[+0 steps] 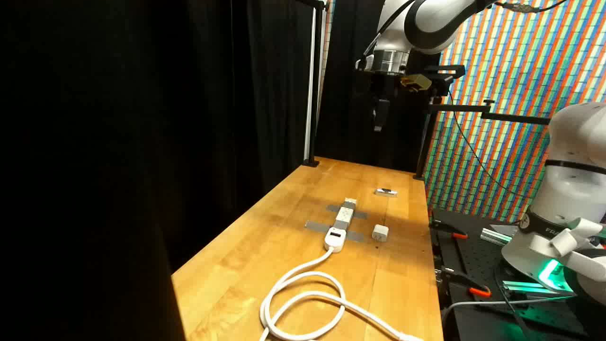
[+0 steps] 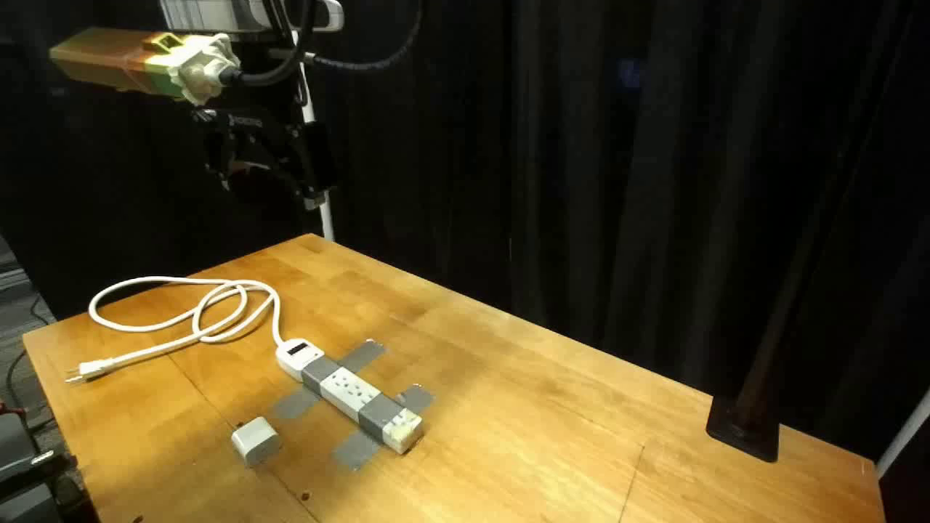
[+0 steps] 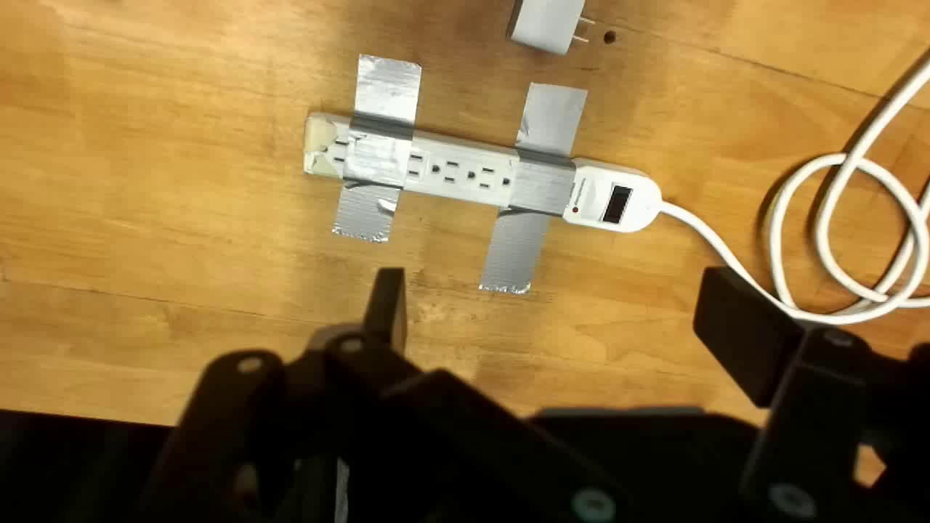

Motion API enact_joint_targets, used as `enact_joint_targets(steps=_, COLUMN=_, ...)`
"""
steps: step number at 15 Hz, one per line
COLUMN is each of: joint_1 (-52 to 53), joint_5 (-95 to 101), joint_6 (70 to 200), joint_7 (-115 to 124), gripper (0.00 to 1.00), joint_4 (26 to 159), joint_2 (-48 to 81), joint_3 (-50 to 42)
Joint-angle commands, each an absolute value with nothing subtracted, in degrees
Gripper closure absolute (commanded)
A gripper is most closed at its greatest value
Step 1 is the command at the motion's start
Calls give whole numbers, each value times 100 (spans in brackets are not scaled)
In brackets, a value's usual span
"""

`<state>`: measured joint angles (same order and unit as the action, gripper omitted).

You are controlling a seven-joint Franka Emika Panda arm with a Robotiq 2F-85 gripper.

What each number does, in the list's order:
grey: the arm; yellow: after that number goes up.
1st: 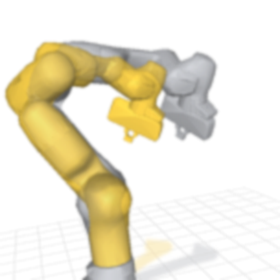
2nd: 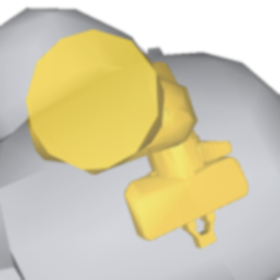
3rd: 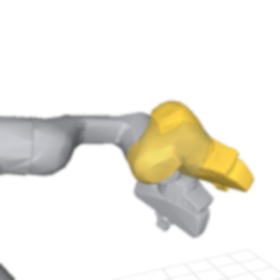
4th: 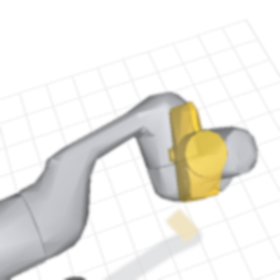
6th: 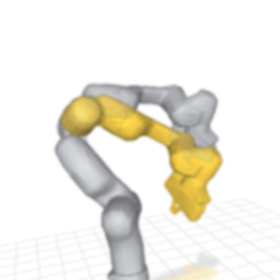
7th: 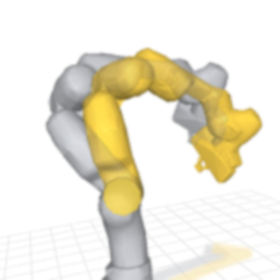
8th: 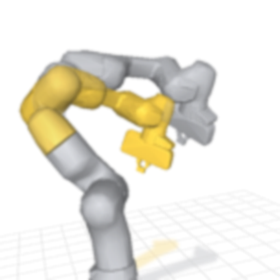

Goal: Pick up the charger head and put it on the adapter

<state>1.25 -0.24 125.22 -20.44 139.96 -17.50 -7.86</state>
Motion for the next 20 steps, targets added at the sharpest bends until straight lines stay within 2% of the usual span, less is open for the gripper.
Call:
enact_joint_targets(steps=1, joint_1=59, joint_5=-46, joint_6=12514, joint_7=-2059, gripper=0, joint_4=13974, joint_2=-1746, joint_3=-722)
enact_joint_targets(steps=6, joint_1=59, joint_5=-46, joint_6=12513, joint_7=-2059, gripper=0, joint_4=13908, joint_2=-1756, joint_3=-723)
enact_joint_targets(steps=9, joint_1=126, joint_5=291, joint_6=12120, joint_7=-2659, gripper=0, joint_4=13855, joint_2=-1283, joint_3=-710)
enact_joint_targets(steps=16, joint_1=-16, joint_5=283, joint_6=12924, joint_7=-4769, gripper=0, joint_4=14319, joint_2=219, joint_3=-650)
enact_joint_targets(steps=20, joint_1=-251, joint_5=630, joint_6=13381, joint_7=-5890, gripper=0, joint_4=14593, joint_2=587, joint_3=-555)
